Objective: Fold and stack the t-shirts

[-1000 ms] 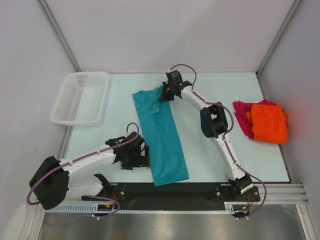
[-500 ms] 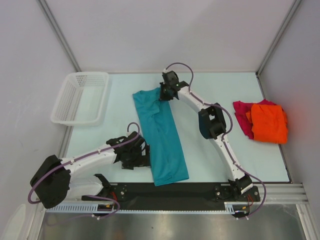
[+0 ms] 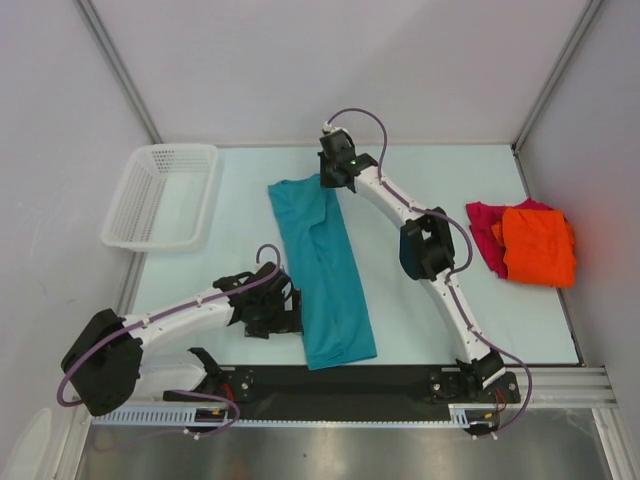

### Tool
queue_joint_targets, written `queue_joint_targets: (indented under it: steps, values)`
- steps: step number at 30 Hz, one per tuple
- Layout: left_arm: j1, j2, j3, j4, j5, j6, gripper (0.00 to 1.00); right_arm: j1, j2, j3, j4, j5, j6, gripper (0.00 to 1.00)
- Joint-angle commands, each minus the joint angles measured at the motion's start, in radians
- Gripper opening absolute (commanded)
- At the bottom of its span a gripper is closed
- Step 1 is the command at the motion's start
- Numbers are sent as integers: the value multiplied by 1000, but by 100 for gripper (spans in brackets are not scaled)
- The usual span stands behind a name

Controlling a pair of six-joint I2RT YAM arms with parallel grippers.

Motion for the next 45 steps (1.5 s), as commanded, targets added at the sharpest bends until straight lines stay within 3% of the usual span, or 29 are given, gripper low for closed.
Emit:
queue_joint_targets:
  steps: [1,5,11,22,26,30,34,45]
  values:
    - [8,13,10,32,12,20,100,-15,-34,89,-26,36,-20,0]
    - [13,7,4,31,12,20,100,-32,-13,92,-38,9,3,1]
    - [16,7,7,29,15,21,100,-35,6,91,-61,-7,6,21]
    - [19,-3,4,38,28,14,100,-21,-36,50,-98,-8,-3,25]
    - [18,-10,-13,72,45,10,100,-3,-131,-113,-83,21,6,22]
    - [15,-43,-50,156,50,10,100,2,-305,-419,-8,28,33,22]
    - [1,-59,-82,270,70,21,99,5,-417,-597,17,58,52,22]
    - [-214,18,-79,388,24,-74,100,64,-790,-1099,66,53,148,23]
